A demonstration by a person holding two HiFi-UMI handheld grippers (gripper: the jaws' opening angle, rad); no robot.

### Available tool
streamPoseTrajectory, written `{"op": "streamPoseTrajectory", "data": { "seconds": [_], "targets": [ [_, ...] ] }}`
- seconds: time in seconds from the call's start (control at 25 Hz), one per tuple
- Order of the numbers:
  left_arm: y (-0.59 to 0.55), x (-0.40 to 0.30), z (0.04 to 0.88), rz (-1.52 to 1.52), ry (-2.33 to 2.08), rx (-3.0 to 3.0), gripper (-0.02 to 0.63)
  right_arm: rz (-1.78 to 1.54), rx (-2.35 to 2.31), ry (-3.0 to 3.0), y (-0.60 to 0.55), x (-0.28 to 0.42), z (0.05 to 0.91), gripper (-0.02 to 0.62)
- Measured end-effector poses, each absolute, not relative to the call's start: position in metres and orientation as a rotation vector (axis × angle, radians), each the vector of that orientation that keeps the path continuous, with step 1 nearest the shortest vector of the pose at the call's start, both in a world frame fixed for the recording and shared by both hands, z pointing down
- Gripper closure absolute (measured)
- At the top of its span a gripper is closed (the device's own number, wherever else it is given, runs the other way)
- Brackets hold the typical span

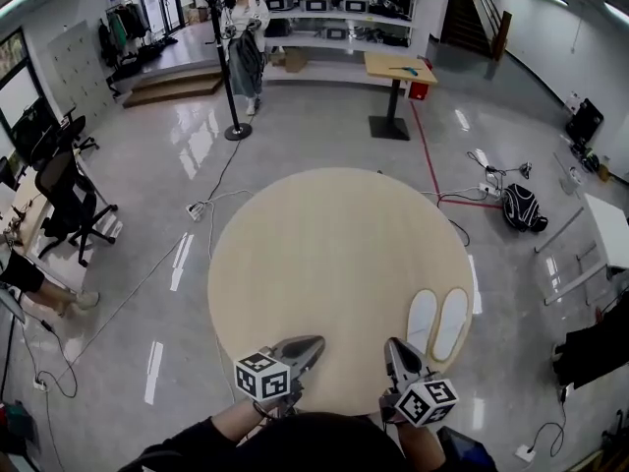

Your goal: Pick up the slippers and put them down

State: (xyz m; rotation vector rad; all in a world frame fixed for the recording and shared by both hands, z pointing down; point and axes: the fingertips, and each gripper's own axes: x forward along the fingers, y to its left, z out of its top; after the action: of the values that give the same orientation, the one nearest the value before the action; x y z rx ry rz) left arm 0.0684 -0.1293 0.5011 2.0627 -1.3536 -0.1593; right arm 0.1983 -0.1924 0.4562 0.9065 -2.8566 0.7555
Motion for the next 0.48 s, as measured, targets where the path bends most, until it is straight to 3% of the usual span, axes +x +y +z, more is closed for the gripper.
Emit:
{"op": "streamPoseTrajectory", "data": {
  "seconds": [0.48],
  "targets": [
    [-0.081, 0.049, 0.464, -0.12, -1.332, 2.229, 0.577, 0.655, 0.832, -2.935, -0.126, 0.134, 0.424, 0.58]
  ]
}}
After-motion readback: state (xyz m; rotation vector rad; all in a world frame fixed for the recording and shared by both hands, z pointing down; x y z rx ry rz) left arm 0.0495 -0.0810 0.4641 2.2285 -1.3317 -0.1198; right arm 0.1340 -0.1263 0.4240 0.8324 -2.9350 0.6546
